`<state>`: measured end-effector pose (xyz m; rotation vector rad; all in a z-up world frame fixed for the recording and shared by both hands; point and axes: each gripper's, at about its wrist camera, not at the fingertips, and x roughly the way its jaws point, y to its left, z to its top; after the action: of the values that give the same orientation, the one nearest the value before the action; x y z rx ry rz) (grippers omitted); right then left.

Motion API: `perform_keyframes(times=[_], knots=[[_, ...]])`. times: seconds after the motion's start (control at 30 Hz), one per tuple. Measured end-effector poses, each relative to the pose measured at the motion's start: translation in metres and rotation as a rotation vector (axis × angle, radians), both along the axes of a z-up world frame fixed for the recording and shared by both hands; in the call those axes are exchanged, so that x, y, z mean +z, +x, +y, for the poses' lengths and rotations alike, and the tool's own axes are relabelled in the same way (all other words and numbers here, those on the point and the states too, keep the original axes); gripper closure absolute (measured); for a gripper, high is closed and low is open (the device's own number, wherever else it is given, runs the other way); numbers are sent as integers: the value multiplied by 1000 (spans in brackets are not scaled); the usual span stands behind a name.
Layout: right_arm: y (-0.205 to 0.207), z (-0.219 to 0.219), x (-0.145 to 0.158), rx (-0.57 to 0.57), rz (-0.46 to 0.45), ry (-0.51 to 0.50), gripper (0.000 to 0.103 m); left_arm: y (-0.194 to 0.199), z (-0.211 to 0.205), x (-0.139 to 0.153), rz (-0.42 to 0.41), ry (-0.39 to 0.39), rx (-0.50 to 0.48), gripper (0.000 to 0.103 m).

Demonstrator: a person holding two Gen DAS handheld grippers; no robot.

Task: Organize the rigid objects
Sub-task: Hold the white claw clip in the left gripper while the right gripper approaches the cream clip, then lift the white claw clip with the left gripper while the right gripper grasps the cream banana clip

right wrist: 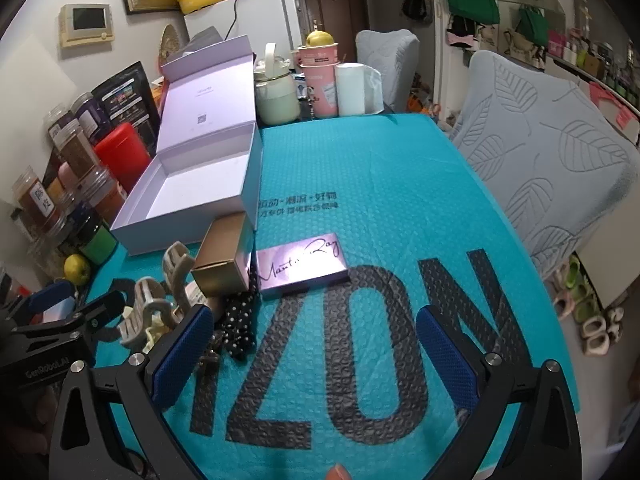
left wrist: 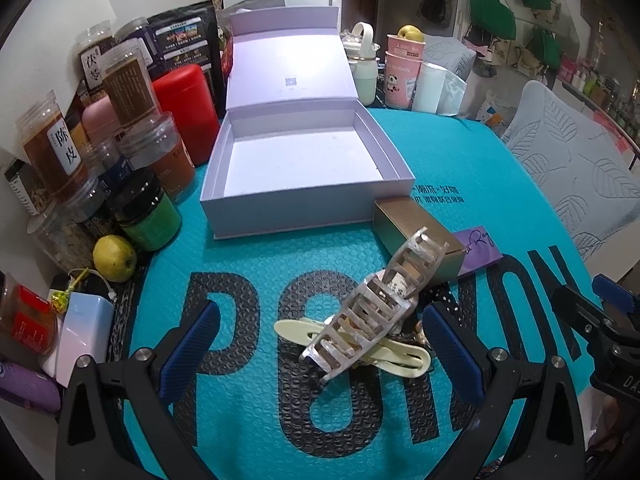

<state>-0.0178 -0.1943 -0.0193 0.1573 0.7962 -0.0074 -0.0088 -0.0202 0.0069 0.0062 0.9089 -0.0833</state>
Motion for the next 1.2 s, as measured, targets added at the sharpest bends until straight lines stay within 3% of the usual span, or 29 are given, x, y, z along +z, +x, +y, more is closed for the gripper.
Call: perform_keyframes(times=[0.27,0.63,0.7,0.83,0.9,1.03,1.1,1.2], knots=[[-3,2,-5,26,7,20,0,-6,2,-5,9,-14,-10,0],[-1,1,-19,68,33,72,0,-7,-5,-16,20,-70,-108,3],[0,1,-21,69,36,75,0,-4,-8,-18,18,-77,-128,10],[4,0,-26,83,47,84,0,6,-12,-22,13,-54,-176,14],[7,0,-31,96,62,92,0,11,-12,-25,26,-63,-212,25],[15,2,-39,117,89,96,0,20,-12,-31,62,-121,-270,27],[19,2,-41,124,97,101,0,24,-14,-33,66,-117,-292,38],[24,2,-44,127,103,105,0,30,-18,-36,71,-101,-320,41]])
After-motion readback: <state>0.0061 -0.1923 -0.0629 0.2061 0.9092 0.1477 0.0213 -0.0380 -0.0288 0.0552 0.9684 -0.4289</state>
